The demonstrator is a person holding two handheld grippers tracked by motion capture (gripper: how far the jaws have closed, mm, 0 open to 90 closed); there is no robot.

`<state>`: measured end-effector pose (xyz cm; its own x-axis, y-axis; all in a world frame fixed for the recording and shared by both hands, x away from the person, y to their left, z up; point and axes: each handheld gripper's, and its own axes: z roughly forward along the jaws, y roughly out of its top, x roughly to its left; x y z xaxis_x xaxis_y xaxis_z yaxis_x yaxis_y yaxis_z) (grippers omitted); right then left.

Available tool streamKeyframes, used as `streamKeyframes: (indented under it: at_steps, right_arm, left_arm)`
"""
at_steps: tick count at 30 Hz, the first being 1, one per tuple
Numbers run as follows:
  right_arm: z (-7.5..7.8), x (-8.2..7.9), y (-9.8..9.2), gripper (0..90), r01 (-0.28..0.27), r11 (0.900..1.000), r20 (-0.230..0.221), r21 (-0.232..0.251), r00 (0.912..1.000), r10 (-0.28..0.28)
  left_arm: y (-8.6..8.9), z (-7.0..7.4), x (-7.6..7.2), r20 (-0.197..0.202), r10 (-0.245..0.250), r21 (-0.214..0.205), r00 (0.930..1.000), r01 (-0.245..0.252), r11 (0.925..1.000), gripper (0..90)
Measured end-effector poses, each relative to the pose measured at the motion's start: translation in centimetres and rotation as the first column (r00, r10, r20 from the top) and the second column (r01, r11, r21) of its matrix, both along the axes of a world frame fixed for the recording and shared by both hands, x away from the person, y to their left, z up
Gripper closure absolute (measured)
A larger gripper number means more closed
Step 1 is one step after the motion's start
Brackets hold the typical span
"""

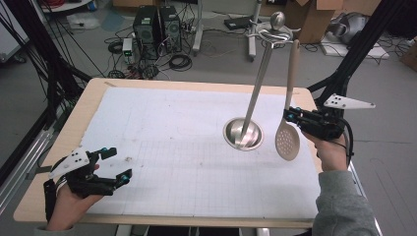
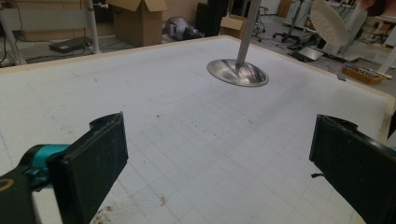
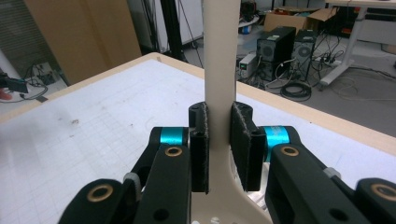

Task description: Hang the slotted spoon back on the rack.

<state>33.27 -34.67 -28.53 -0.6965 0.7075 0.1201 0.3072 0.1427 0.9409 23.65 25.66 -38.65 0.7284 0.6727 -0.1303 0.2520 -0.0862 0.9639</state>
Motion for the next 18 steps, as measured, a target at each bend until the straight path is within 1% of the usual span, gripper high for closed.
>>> streamKeyframes:
  at_steps: [11,18]
  right_arm:
    - [0.0,0.7,1.3,78.2,0.039,0.9984,0.002,-0.040,0.9992,-0.039]
    - [0.1,1.2,2.2,78.2,0.085,0.9935,0.006,-0.076,0.9964,-0.085]
  left_arm:
    - [0.1,0.0,0.0,-0.001,-0.001,-0.004,1.0000,0.001,1.0000,4.7]
    - [0.2,0.0,-0.2,0.001,0.001,-0.005,1.0000,-0.001,1.0000,4.7]
